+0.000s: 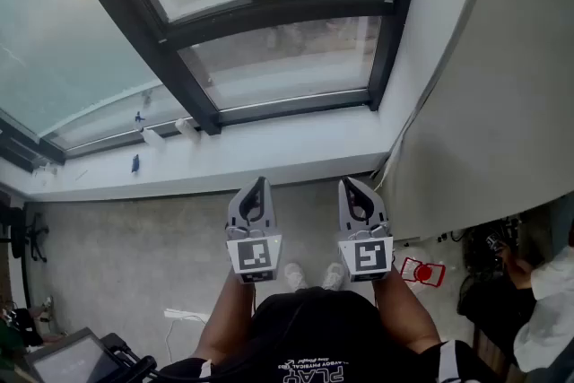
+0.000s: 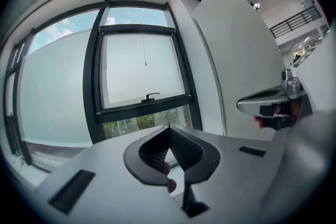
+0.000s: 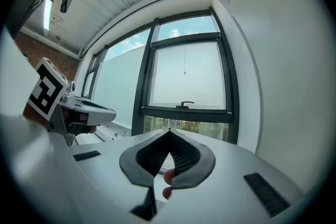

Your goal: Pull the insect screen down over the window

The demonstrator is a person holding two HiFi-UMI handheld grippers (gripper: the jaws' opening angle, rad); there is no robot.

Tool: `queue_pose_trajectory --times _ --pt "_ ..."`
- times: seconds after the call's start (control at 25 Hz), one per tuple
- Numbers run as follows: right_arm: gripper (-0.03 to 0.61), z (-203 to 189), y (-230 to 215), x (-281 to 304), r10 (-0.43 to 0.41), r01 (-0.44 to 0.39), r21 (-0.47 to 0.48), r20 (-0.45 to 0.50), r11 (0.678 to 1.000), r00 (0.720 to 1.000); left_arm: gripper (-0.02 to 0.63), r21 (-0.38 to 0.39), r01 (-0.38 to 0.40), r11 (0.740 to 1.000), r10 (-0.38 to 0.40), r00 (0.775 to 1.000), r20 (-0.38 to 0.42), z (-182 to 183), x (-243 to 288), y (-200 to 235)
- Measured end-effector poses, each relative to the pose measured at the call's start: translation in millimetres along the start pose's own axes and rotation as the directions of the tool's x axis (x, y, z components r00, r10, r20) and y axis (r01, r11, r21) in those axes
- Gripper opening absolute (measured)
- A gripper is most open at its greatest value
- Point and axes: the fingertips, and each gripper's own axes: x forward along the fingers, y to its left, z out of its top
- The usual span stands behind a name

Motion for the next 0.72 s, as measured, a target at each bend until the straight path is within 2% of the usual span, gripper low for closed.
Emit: queue_pose_trajectory --times 0.28,0.4,0.56,0.72 --pt "0.003 -3.7 16.1 0.5 -0.003 0.003 -0.03 0.004 1.0 1.0 0.003 -0.174 0.02 0.985 -0.029 0.998 -0.047 -26.3 -10.2 4.5" --pt "0.003 4.0 17.9 9.0 0.001 -0.001 -0.019 -0.001 1.0 1.0 0.003 -0.251 -0.004 0.968 -0.007 0.999 -0.046 -12.2 -6.2 22.3" --pt "0.003 1.1 16.1 24.0 0.003 -0.003 0.002 -0.038 1.0 0.999 0.003 -0.245 -0.025 0.969 0.015 0.999 -0.039 -2.7 -2.8 44.6" --pt "0.003 -2.9 11.5 34.0 -0.002 0.005 0.048 -0.063 0.999 0.998 0.003 -0.214 -0.04 0.976 0.033 0.999 -0.035 -10.1 -4.6 52.1"
